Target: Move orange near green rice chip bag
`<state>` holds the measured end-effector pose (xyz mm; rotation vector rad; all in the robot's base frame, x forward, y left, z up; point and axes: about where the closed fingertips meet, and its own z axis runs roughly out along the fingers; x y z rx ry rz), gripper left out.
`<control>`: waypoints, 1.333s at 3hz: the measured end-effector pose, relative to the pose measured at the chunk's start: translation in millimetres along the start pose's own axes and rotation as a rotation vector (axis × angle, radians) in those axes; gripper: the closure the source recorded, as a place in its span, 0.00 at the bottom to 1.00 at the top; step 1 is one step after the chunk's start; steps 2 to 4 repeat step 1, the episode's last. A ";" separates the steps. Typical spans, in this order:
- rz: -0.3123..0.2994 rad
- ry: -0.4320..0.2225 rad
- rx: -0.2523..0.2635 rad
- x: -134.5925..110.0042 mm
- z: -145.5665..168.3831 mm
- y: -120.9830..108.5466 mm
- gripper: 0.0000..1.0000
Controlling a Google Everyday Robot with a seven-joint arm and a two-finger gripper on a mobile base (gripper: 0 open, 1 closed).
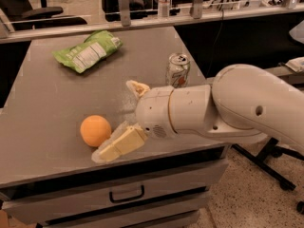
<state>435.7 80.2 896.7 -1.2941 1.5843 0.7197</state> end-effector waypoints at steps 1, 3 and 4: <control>0.002 0.002 -0.008 1.0 1.1 3.6 0.00; 0.002 0.002 -0.008 1.0 1.1 3.6 0.00; 0.002 0.002 -0.008 1.0 1.1 3.6 0.00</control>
Offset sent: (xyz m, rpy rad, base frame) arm 0.0000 0.0000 0.0000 0.0000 0.0000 0.0000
